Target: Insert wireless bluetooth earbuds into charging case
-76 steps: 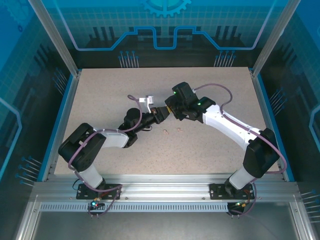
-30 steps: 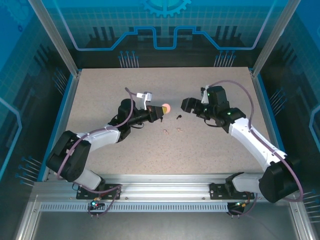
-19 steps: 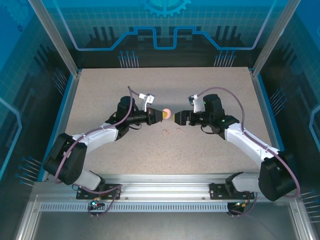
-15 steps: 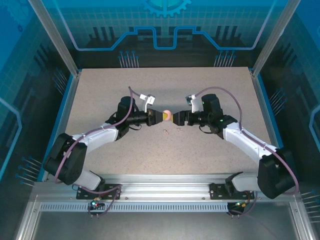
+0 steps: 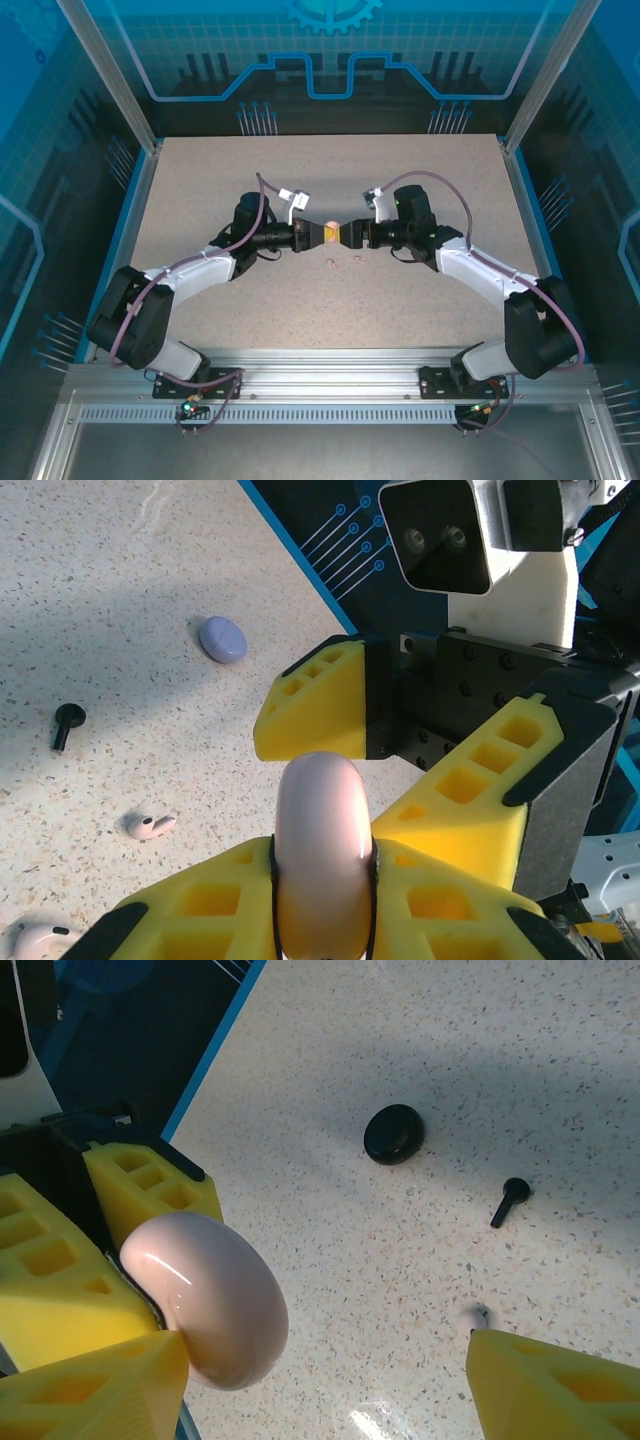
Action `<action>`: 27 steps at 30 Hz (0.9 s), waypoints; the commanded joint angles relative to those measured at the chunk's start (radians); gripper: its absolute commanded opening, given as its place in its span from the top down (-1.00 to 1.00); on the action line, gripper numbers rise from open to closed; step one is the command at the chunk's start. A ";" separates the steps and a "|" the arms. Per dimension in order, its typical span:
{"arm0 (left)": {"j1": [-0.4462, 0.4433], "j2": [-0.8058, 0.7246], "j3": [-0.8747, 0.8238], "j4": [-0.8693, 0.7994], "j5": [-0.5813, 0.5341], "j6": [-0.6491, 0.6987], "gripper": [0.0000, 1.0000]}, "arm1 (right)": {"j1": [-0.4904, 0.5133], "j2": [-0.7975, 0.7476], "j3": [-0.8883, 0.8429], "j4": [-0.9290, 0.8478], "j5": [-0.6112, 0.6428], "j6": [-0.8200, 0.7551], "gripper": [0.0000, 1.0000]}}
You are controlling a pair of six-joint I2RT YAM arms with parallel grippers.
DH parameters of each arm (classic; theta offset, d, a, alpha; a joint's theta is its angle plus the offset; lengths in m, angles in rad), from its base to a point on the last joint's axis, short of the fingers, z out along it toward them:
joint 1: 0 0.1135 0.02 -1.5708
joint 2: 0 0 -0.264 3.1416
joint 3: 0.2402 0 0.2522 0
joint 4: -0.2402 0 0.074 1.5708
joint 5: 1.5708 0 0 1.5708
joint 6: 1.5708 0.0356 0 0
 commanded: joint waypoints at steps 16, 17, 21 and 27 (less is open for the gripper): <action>-0.002 -0.057 -0.010 0.043 0.055 0.011 1.00 | -0.071 -0.125 -0.080 0.015 -0.031 0.036 -0.39; -0.002 -0.056 -0.011 0.049 0.060 0.009 1.00 | -0.071 -0.137 -0.084 0.021 -0.052 0.039 -0.38; -0.002 -0.044 -0.007 0.070 0.079 -0.009 1.00 | -0.059 -0.141 -0.073 0.047 -0.110 0.050 -0.28; -0.003 -0.033 -0.006 0.107 0.094 -0.040 1.00 | -0.038 -0.093 -0.031 0.061 -0.122 0.054 -0.10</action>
